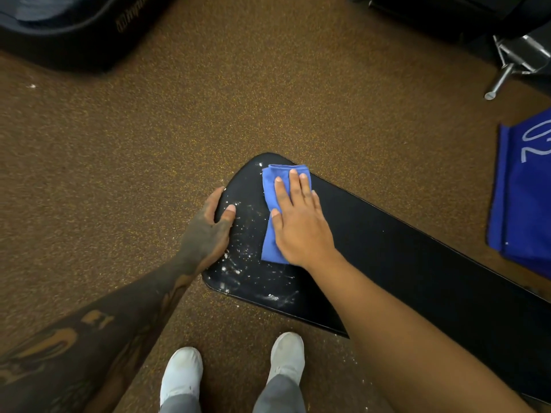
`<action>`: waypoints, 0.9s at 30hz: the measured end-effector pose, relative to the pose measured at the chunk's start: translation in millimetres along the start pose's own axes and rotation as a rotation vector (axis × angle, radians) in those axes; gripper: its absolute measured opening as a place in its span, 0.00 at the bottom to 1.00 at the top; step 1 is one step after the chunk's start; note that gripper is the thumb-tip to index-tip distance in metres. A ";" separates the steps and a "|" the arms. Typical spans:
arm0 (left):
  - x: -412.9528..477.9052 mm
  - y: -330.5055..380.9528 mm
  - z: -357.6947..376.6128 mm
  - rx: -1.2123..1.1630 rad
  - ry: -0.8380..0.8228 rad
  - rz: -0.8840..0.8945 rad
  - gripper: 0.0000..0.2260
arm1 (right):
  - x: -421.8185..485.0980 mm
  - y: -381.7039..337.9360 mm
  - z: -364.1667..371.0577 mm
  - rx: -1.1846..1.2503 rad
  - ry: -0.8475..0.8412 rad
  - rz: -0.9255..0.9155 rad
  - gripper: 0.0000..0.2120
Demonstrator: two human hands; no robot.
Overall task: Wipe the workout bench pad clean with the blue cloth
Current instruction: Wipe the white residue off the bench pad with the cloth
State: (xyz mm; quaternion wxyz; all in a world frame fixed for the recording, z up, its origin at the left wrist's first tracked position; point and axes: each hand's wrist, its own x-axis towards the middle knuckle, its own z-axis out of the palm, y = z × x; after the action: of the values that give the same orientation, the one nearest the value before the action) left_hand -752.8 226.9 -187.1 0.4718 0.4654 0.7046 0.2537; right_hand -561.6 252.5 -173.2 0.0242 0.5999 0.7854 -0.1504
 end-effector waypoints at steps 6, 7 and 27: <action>2.8 -5.3 -2.3 -0.057 -0.046 -0.009 0.23 | 51.9 -4.4 -13.4 0.037 0.020 0.099 0.27; 2.8 -5.1 -2.6 -0.066 -0.049 -0.006 0.23 | 51.3 -6.6 -13.4 0.040 0.026 0.109 0.28; 12.4 -12.6 -2.4 -0.286 -0.040 -0.090 0.18 | 45.5 -17.0 -7.8 -0.009 0.001 -0.146 0.28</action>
State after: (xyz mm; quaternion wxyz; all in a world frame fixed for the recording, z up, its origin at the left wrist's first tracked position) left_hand -761.7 232.7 -201.4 0.5583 0.3661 0.6719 0.3207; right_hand -589.3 293.2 -172.3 0.0157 0.5411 0.8277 -0.1479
